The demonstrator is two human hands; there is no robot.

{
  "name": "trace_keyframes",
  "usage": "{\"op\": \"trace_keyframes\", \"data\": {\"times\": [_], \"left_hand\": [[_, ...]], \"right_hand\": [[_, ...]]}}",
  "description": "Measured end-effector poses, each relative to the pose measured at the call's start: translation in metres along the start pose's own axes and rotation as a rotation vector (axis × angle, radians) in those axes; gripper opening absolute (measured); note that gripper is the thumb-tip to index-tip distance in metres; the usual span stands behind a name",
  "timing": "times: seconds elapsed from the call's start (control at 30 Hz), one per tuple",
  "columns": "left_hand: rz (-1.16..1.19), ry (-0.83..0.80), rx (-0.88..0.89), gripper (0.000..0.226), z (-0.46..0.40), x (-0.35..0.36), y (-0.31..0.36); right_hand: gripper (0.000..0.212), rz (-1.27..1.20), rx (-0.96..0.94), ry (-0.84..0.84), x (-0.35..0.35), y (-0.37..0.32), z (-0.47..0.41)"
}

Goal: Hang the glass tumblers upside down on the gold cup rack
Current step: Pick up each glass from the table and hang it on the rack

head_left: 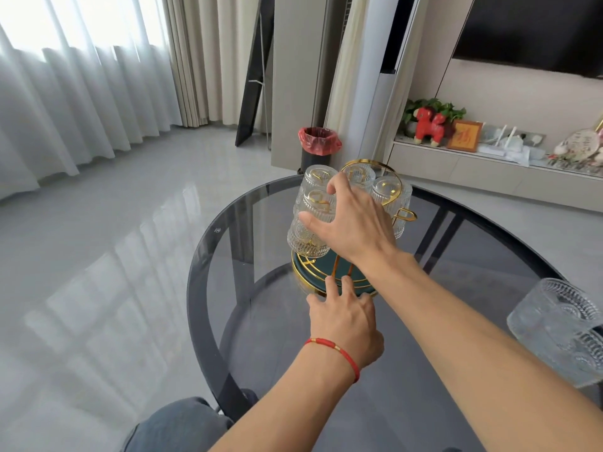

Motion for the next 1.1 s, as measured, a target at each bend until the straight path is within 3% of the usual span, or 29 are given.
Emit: {"op": "trace_keyframes", "data": {"times": [0.27,0.47,0.6,0.77,1.0,1.1], "left_hand": [[0.104,0.129,0.041,0.039,-0.002,-0.002,-0.004],[0.415,0.351,0.212,0.017,-0.003,-0.013,0.006],[0.491,0.38,0.275,0.024,-0.001,-0.012,0.013],[0.504,0.414,0.317,0.032,0.003,-0.012,0.014],[0.547,0.386,0.345,0.041,0.01,-0.004,0.017],[0.534,0.358,0.375,0.043,0.012,0.004,0.029]], "right_hand": [[0.059,0.031,-0.003,-0.007,-0.002,0.007,0.017],[0.026,-0.116,-0.035,0.242,-0.03,0.031,0.056],[0.017,-0.151,0.002,0.25,-0.041,0.066,0.094],[0.022,0.041,0.128,0.167,-0.045,0.127,0.148],[0.06,0.318,0.498,-0.242,-0.044,0.183,0.194],[0.067,0.316,0.55,-0.312,-0.042,0.198,0.212]]}}
Point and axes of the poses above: each hand's wrist, its own z-axis away from the middle knuckle, its own x-axis out of the palm, y = z × x, the point moved 3 cm from there along -z, towards the middle knuckle, and after that the axes turned 15 degrees about z, right-handed, at the moved point
